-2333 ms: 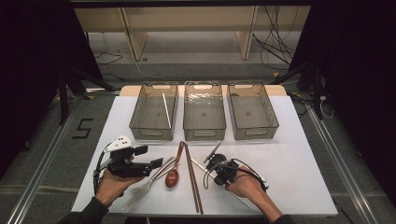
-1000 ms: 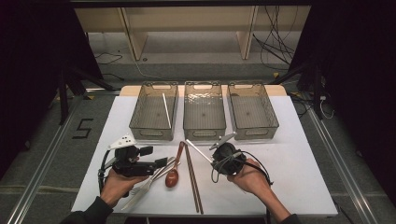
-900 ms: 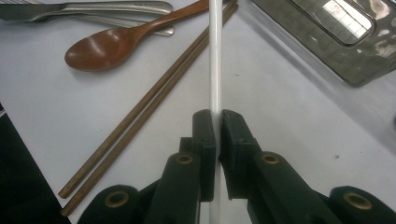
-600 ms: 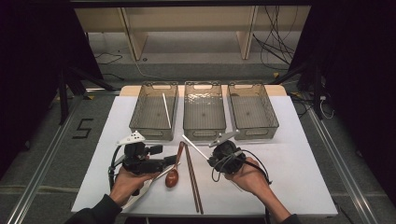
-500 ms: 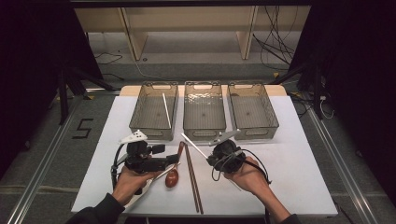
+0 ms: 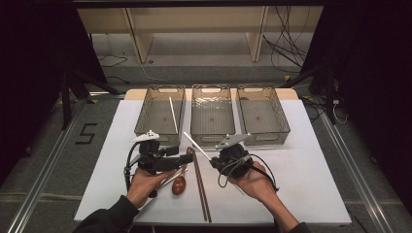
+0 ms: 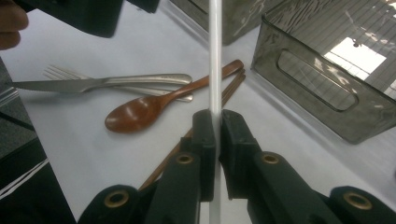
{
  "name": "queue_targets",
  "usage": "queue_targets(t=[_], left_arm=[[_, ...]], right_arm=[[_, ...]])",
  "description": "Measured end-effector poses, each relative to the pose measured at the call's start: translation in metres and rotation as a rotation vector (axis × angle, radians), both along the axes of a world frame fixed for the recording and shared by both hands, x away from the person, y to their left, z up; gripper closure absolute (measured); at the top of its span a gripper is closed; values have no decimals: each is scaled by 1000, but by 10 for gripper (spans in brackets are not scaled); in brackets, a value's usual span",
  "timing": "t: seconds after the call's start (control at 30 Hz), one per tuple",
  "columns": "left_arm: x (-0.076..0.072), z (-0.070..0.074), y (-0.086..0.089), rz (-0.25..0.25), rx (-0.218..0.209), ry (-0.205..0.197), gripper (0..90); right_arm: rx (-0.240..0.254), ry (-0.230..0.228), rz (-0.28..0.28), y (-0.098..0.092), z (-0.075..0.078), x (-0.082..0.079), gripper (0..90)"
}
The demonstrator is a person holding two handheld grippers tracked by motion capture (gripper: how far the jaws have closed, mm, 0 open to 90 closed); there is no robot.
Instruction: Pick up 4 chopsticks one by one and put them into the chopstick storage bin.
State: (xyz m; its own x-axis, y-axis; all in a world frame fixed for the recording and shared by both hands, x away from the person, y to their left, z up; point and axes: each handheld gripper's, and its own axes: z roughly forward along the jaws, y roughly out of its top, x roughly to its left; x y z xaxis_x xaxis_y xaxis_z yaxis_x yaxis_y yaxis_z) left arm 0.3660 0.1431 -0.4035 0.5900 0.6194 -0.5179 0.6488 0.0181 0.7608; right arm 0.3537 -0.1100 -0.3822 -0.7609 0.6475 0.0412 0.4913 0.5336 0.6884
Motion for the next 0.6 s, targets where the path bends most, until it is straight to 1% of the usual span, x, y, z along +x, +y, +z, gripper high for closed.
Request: queue_targets(t=[0.1,0.17,0.23,0.3,0.4,0.5,0.6], left_arm=[[3,-1,-7,-9,-18,18,194],[4,-2,-10,-17,-13,17,218],[5,-2,-12,-17,-22,21,241],[7,-2,-11,-14,-38,28,279],[9,-4,-11,-13,-74,49,336],[9,-5,-11,-20,-93,65,406],[9,-6,-12,-25,-99,79,463]], right_arm=[[12,-7,3,2,0,-1,855],[15,-10,8,3,1,-1,855],[18,-17,11,5,1,-2,855],[22,-16,18,7,0,-3,854],[24,-21,25,10,0,-5,854],[26,-24,29,12,-1,-5,854],[32,-28,34,14,-1,-6,854]])
